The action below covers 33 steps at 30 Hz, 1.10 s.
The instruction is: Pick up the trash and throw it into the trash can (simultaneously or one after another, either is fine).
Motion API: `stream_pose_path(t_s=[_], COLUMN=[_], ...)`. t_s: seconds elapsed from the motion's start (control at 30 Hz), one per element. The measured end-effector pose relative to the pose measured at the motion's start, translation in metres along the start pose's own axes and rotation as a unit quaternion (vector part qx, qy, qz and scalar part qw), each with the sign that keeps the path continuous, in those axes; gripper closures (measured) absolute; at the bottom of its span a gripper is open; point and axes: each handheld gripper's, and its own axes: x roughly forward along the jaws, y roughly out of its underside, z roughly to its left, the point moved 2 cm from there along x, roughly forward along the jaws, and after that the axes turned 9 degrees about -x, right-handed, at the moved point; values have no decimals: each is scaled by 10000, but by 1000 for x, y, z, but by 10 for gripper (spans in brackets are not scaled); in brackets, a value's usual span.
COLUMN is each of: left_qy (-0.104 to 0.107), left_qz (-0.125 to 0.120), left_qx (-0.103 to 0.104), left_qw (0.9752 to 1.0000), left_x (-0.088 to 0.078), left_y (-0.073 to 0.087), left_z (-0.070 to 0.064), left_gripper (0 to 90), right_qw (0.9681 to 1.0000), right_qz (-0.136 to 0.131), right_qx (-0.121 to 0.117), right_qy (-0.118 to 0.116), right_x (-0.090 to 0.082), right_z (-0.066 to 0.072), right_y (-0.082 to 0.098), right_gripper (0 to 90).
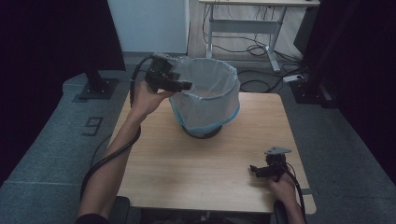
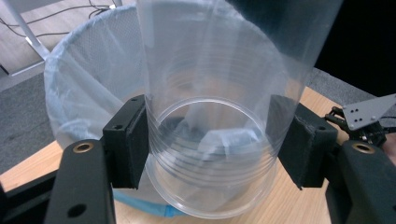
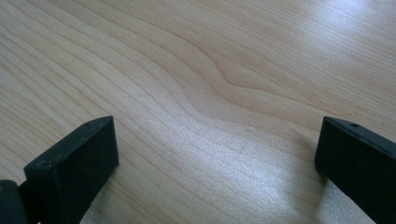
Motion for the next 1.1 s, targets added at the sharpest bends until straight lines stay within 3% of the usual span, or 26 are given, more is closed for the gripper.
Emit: stream_pose_path(t_s=[0.5, 0.9, 1.1], left_qy=[-181, -358, -503], left_qz=[-9, 117, 303], left_qx=[0, -43, 120], left_qw=[9998, 9993, 9982], left_x=[32, 66, 84], left_y=[-14, -13, -12], left_z=[5, 15, 13], left_gripper=[333, 333, 323], right_qw=[10000, 10000, 10000], right_qz=[-8, -10, -10], right_qx=[1, 6, 6], right_qy=[-2, -2, -3], right_x=[0, 0, 0], right_z=[0, 0, 0], right_y=[0, 0, 0], right_gripper=[0, 0, 0])
